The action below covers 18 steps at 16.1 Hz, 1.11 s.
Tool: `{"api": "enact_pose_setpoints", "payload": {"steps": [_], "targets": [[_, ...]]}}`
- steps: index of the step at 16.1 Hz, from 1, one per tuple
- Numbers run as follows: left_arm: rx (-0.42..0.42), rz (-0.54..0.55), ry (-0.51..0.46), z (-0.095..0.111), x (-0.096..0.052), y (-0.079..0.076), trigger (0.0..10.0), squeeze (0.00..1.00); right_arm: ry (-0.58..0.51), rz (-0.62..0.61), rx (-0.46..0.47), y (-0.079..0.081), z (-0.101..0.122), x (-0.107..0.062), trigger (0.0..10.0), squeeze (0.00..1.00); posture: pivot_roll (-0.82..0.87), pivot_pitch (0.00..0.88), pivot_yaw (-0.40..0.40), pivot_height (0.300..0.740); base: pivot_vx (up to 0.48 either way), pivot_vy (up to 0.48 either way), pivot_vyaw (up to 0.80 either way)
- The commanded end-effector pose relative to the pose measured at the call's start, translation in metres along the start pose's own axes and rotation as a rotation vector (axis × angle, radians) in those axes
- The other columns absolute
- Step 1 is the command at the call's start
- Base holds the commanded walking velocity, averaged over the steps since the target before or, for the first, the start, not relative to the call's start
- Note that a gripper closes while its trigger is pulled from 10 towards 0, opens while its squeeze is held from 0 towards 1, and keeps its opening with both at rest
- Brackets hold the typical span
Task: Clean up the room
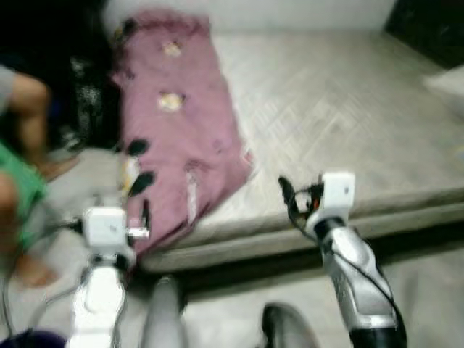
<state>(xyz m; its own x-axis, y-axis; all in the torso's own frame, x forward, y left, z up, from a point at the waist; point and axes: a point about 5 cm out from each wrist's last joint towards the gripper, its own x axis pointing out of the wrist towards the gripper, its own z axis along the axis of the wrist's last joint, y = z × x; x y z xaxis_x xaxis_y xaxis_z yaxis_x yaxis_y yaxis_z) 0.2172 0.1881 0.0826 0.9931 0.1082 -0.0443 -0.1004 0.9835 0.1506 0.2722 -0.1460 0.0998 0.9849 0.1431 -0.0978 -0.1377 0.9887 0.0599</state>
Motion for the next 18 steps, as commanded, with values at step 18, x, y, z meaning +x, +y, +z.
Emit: {"api": "enact_pose_setpoints", "payload": {"steps": [18], "targets": [[0.014,0.057,-0.030,0.012,0.009,0.006,10.0,0.00,-0.027,0.117,-0.041,0.015,0.008,0.017,10.0,0.00,0.05,0.064,-0.062,0.564,0.000,0.000,0.08]]}}
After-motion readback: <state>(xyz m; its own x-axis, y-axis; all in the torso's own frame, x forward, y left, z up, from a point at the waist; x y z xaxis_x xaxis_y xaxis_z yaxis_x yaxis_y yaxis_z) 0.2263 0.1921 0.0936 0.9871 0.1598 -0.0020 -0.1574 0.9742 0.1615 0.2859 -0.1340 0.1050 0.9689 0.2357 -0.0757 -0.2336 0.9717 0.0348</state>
